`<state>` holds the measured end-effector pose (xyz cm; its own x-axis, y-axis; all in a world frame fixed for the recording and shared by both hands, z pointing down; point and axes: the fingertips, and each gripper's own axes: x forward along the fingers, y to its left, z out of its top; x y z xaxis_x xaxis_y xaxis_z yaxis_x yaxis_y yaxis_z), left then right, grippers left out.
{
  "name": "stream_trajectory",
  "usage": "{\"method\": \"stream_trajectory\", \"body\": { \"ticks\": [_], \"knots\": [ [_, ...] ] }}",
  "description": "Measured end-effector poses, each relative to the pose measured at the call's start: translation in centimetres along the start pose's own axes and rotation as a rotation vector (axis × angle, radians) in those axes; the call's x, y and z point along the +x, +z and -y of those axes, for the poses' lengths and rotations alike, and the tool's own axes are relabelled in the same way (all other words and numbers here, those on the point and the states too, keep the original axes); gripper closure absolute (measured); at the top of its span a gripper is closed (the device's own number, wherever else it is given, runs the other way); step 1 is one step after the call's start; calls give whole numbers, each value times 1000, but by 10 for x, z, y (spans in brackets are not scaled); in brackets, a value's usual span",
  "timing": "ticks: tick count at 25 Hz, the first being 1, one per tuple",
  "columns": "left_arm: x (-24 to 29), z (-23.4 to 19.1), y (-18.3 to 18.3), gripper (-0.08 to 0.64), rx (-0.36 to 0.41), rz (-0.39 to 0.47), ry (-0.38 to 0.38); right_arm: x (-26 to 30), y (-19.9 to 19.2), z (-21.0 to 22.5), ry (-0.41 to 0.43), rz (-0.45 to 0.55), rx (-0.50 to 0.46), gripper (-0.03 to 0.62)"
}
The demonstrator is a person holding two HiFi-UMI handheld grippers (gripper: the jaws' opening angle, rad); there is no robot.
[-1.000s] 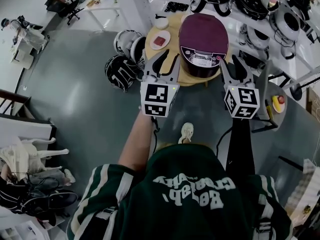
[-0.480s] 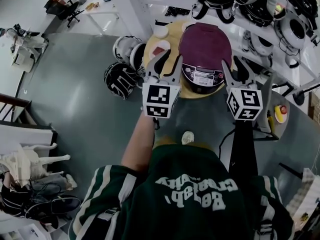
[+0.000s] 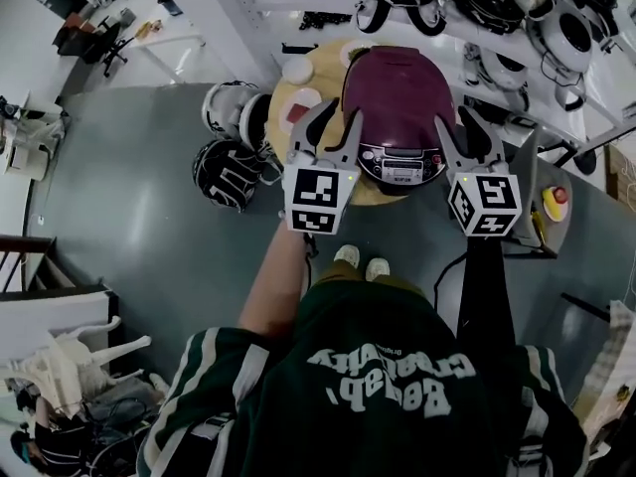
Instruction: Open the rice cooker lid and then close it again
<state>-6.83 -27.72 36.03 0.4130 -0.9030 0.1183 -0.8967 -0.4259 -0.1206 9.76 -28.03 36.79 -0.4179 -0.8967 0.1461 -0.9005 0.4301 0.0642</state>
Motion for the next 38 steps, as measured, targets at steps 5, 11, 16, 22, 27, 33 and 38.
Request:
{"method": "stream_trajectory", "body": {
  "ticks": [5, 11, 16, 22, 27, 33, 38],
  "knots": [
    [24, -3, -4, 442, -7, -5, -89, 12, -1, 2, -45, -40, -3, 403],
    [36, -5, -16, 442, -21, -24, -158, 15, -24, -10, -42, -125, 18, 403],
    [42, 4, -29, 442, -21, -36, -220, 23, -52, -29, 12, -219, 19, 400],
    [42, 1, -35, 442, -26, -44, -248, 29, -91, -58, 87, -346, 21, 400],
    [40, -2, -40, 442, -24, -47, -270, 27, -113, -75, 102, -407, 11, 400],
    [40, 4, -46, 442, -27, -45, -318, 24, -126, -84, 79, -428, 18, 399],
    [39, 10, -48, 442, -40, -48, -343, 22, -126, -84, 41, -407, 23, 399]
  ]
}}
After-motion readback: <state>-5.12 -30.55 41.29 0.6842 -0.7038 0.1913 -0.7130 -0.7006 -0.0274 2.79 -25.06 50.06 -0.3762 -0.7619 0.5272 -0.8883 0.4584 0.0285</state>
